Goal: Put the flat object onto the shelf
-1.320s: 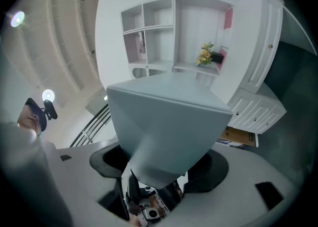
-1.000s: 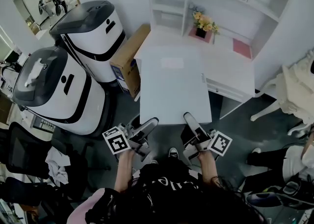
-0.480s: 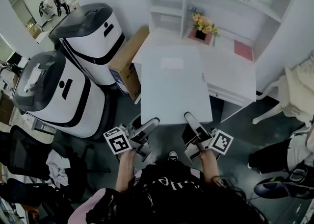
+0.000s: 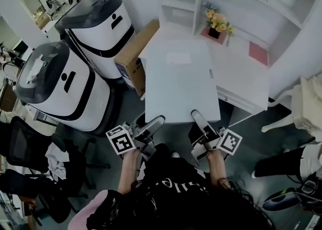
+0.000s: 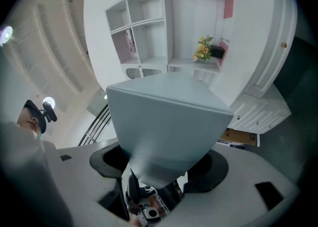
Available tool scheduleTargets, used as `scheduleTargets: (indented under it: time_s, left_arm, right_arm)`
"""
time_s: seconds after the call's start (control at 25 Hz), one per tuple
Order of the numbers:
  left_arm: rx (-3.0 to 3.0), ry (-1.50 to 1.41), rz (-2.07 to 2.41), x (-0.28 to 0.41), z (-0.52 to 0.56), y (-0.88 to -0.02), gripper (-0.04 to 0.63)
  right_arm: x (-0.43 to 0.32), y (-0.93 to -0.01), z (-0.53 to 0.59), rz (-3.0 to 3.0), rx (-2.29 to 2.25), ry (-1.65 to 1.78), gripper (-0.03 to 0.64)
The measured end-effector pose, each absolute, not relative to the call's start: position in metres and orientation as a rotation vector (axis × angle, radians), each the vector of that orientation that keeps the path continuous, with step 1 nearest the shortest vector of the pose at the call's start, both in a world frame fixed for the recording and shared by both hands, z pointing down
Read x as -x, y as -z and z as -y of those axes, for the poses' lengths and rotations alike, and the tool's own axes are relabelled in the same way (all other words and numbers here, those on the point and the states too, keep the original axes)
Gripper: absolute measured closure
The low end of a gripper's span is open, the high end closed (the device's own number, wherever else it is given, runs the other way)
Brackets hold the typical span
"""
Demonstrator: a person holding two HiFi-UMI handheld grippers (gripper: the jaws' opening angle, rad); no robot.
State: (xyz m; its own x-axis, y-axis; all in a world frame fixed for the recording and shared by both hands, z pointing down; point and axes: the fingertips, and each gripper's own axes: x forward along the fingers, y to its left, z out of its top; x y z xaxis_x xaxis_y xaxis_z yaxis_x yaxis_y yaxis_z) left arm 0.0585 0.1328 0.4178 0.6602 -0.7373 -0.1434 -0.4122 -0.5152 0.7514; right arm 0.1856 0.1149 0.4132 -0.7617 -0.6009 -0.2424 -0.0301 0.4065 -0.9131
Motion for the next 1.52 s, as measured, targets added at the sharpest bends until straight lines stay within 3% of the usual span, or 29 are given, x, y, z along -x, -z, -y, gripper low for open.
scheduleTargets:
  time_s: [0.64, 1.52]
  left_arm:
    - [-2.125, 0.595, 0.916, -0.012, -0.058, -0.437, 0.155]
    - [-2.119, 0.534, 0.76, 0.153, 0.149, -0.434, 0.155]
  right_arm:
    - [-0.138, -0.436, -0.039, -2.089, 0.54, 1.437, 0.305]
    - [0.025, -0.434, 0.152, -2.014, 0.697, 1.42, 0.305]
